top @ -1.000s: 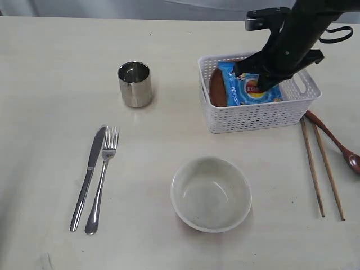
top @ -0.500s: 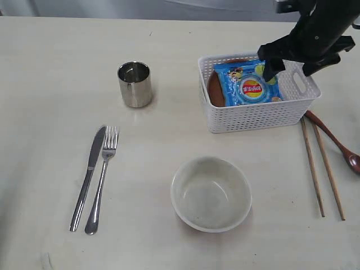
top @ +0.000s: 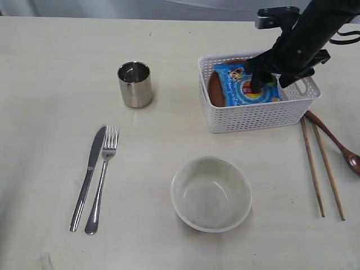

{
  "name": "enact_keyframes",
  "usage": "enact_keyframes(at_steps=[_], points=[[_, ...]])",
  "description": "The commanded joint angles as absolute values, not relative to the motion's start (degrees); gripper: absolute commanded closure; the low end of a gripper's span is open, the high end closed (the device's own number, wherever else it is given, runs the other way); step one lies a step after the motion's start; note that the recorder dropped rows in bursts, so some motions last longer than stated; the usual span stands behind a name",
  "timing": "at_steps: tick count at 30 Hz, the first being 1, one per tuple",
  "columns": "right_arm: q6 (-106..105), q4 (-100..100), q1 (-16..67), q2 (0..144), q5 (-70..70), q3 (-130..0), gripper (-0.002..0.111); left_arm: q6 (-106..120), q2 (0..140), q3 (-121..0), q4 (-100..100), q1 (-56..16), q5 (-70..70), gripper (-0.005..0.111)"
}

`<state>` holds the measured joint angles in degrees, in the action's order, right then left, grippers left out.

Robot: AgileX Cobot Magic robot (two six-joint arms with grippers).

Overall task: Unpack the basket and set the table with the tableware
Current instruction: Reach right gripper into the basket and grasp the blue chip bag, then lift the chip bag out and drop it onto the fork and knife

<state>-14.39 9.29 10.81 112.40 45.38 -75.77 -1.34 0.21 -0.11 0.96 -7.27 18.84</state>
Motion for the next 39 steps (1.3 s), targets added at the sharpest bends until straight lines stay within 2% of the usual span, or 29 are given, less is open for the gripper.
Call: enact_keyframes(at_steps=[1, 3, 4, 5, 6, 8, 27, 33, 39], points=[[-16.41, 9.97, 10.96, 113.26, 45.84, -75.89, 0.043, -1.31, 0.0, 0.0, 1.14, -7.66, 18.52, 0.107], [-17.61, 10.35, 10.96, 113.26, 46.1, -75.89, 0.05, -1.31, 0.0, 0.0, 1.14, -7.66, 18.52, 0.107], [-18.29, 10.35, 10.96, 113.26, 46.76, -75.89, 0.066, -1.31, 0.0, 0.0, 1.14, -7.66, 18.52, 0.107], [-18.56, 10.35, 10.96, 113.26, 46.99, -75.89, 0.074, -1.31, 0.0, 0.0, 1.14, -7.66, 18.52, 0.107], [-19.16, 10.35, 10.96, 113.26, 47.42, -75.89, 0.094, -1.31, 0.0, 0.0, 1.14, -7.66, 18.52, 0.107], [-19.68, 10.35, 10.96, 113.26, 48.27, -75.89, 0.109, -1.31, 0.0, 0.0, 1.14, -7.66, 18.52, 0.107], [-19.36, 10.45, 10.96, 96.72, 46.98, -75.89, 0.109, -1.31, 0.0, 0.0, 1.14, -7.66, 18.52, 0.107], [-20.33, 18.09, 11.2, 91.06, 49.83, -75.89, 0.109, -1.3, 0.0, 0.0, 0.7, -7.66, 18.52, 0.107], [-19.4, 22.0, 17.56, 88.78, 57.65, -75.89, 0.109, -1.3, 0.0, 0.0, 0.7, -7.66, 18.52, 0.107]])
